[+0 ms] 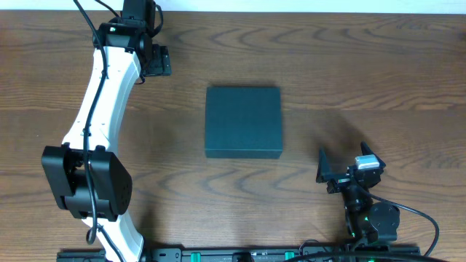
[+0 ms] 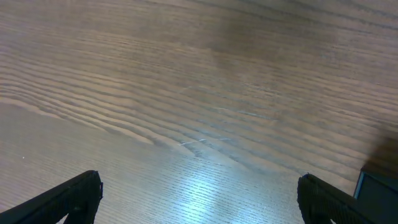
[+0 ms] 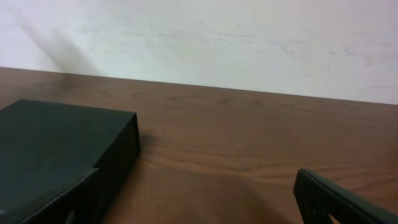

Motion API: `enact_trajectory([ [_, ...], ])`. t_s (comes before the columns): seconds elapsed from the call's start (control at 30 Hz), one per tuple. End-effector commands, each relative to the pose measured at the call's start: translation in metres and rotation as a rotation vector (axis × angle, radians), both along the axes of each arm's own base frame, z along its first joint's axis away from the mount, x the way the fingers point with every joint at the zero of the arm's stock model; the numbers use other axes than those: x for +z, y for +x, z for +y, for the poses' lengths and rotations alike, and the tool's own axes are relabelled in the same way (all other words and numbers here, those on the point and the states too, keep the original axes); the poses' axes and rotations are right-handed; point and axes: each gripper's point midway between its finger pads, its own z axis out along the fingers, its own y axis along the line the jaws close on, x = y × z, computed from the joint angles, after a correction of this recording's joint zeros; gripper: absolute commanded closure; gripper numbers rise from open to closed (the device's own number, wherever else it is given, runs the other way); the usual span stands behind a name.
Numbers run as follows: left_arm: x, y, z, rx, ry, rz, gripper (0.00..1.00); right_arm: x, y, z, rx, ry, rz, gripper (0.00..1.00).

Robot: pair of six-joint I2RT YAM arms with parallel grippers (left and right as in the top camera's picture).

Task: Pack container

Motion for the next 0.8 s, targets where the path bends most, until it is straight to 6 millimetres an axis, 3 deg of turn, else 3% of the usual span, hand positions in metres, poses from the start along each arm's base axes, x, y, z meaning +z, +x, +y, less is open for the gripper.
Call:
enact_trajectory([
  [0.0, 0.015, 0.002, 0.002, 0.007, 0.009, -0.036, 0.01, 0.0, 0.0, -0.001, 0.0, 0.004, 0.0, 0.01],
  [0.17, 0.053, -0.005, 0.004, 0.008, 0.004, -0.127, 0.01, 0.0, 0.0, -0.001, -0.001, 0.004, 0.0, 0.01],
  [0.37, 0.156, -0.031, 0.008, 0.039, -0.047, -0.415, 0.01, 0.0, 0.0, -0.001, -0.001, 0.004, 0.001, 0.01],
  [0.5, 0.249, -0.07, 0.013, 0.052, -0.099, -0.705, 0.02, 0.0, 0.0, -0.001, -0.001, 0.004, 0.0, 0.01],
  [0.63, 0.328, -0.116, 0.02, 0.057, -0.132, -0.972, 0.01, 0.0, 0.0, -0.001, 0.0, 0.004, 0.001, 0.01],
  [0.77, 0.363, -0.164, 0.038, 0.093, -0.132, -1.111, 0.02, 0.0, 0.0, -0.001, 0.0, 0.004, 0.001, 0.01],
])
